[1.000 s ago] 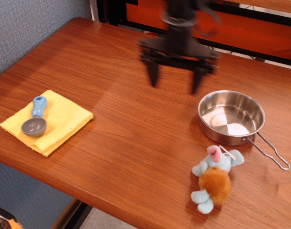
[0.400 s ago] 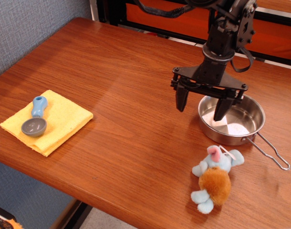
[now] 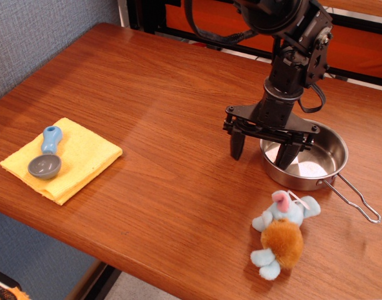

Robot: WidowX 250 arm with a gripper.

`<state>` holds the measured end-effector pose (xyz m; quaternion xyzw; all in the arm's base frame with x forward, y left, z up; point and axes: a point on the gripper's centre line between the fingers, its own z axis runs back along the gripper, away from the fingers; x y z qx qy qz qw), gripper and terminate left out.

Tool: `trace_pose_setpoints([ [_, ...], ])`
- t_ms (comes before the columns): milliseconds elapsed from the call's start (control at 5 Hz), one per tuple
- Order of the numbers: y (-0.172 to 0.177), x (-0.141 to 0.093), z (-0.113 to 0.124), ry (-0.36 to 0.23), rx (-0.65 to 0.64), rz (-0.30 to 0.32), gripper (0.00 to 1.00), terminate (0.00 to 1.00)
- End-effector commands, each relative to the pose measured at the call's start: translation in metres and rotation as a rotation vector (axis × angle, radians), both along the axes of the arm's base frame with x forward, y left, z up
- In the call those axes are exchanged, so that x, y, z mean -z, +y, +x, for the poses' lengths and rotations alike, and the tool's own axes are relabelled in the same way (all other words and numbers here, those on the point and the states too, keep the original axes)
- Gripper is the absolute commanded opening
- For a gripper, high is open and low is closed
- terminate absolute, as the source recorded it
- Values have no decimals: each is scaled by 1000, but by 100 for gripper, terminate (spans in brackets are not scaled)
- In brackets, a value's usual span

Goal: Take the silver vessel and place it above the yellow cloth.

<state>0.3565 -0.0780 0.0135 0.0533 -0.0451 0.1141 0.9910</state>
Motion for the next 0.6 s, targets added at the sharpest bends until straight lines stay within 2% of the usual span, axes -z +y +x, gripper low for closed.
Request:
trace_pose_setpoints([
  [0, -6, -16, 11, -64, -33, -55, 0, 0],
  [200, -11, -21, 14, -87, -97, -73, 0, 0],
  [400, -10, -33, 19, -102, -187, -130, 0, 0],
])
